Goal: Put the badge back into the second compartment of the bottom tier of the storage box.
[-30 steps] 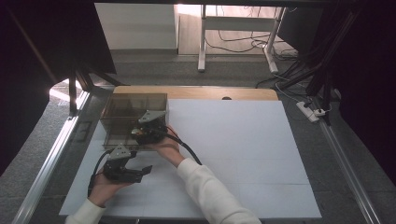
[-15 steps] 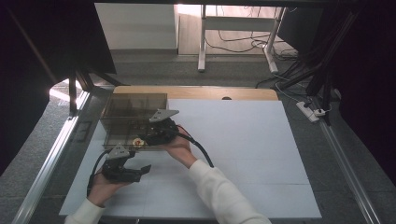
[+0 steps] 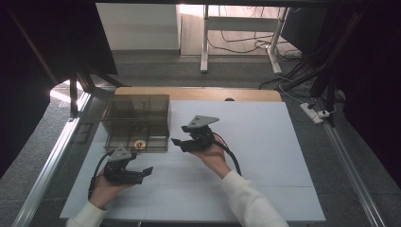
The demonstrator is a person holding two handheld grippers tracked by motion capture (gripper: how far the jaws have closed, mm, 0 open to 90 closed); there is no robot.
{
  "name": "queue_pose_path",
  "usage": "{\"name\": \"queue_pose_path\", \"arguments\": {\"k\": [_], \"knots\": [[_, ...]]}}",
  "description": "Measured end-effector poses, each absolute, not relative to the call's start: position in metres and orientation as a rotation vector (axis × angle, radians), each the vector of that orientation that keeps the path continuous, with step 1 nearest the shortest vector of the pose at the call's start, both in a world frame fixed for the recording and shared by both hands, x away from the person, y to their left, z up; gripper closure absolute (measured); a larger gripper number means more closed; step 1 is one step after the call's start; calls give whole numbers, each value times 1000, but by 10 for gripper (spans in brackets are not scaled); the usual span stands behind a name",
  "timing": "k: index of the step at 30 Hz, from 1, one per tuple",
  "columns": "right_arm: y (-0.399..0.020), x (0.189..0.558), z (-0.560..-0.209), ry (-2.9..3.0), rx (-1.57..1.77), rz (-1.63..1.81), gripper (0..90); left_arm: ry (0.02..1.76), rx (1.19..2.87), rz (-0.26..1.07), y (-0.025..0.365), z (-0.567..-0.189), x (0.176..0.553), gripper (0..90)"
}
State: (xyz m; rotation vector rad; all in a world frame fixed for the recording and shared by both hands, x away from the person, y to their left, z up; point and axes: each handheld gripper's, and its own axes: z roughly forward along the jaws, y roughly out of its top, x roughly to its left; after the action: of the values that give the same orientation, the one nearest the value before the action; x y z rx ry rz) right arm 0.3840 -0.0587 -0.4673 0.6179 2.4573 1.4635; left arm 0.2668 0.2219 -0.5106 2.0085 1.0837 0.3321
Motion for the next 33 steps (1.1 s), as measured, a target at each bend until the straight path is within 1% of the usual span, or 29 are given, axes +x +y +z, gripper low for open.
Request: {"name": "queue_pose_path", "arguments": {"k": [4, 11, 19, 28, 33], "knots": [[-89, 376, -464, 2440, 641, 1444, 355, 1087, 2004, 334, 223, -511, 267, 114], [-148, 364, -469, 2385, 757, 1404, 353, 1087, 2009, 338, 221, -511, 267, 114], [-199, 345, -473, 2359, 802, 1355, 350, 1087, 2005, 339, 221, -510, 267, 114], [-265, 320, -489, 2317, 894, 1306, 332, 1086, 1996, 344, 221, -509, 268, 114], [-289, 312, -496, 2303, 934, 1284, 318, 1085, 1991, 351, 220, -507, 268, 114]]}}
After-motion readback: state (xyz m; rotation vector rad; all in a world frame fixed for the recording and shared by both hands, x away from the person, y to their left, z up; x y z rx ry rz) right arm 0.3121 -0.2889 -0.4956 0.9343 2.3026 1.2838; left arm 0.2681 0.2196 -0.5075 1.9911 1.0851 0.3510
